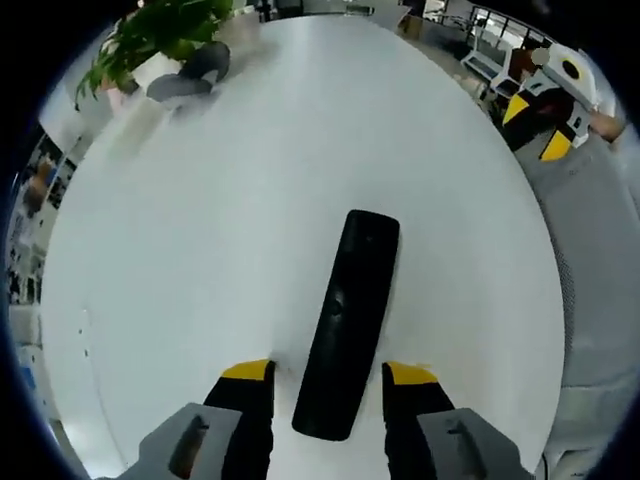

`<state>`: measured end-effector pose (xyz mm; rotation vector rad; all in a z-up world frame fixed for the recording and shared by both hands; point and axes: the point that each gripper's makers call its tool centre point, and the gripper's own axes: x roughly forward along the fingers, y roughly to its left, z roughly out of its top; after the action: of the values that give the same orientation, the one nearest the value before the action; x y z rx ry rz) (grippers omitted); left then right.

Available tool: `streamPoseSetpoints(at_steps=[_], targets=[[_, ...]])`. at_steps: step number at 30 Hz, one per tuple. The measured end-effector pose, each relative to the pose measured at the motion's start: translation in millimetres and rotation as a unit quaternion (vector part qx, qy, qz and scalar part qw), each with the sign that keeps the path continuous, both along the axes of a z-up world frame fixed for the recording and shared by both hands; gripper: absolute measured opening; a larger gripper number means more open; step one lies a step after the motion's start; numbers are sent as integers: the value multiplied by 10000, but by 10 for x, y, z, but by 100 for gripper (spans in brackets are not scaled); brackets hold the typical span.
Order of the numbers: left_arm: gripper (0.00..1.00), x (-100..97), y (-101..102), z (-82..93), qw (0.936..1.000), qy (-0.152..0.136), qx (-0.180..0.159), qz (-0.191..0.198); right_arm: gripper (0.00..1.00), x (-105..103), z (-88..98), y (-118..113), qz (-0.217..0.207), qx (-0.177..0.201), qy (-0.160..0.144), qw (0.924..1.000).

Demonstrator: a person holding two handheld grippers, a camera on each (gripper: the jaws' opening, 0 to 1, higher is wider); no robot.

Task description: Press the specified remote control buttons in sequence, fully releasing each button before pressing the next.

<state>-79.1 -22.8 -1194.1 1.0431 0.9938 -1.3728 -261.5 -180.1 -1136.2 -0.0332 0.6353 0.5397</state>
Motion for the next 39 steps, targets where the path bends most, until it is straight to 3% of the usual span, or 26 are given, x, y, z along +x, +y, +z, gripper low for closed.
streamPoseSetpoints(at_steps=[2,10,15,24,26,34,39], targets=[[25,-35,10,-5,9997,-45,78,-218,28,-4,16,44,73,97,-10,9999],[24,-56,16,-7,9997,-245,-3,-16,24,-16,1,38,115,30,22,9999],[23,-231,49,-19,9999,-44,-80,130,24,-15,25,71,171,97,-22,9998],[23,-383,77,-20,9995,-34,-138,268,21,-37,-14,68,225,-18,66,9997],[23,-418,77,-19,9988,0,-181,458,21,-39,-10,71,235,-26,55,9997],[23,-534,90,-15,9992,-40,-64,387,20,-13,25,32,86,67,-12,9999],[23,-557,110,-14,9988,-39,-180,460,17,-54,-28,88,265,24,123,9996]])
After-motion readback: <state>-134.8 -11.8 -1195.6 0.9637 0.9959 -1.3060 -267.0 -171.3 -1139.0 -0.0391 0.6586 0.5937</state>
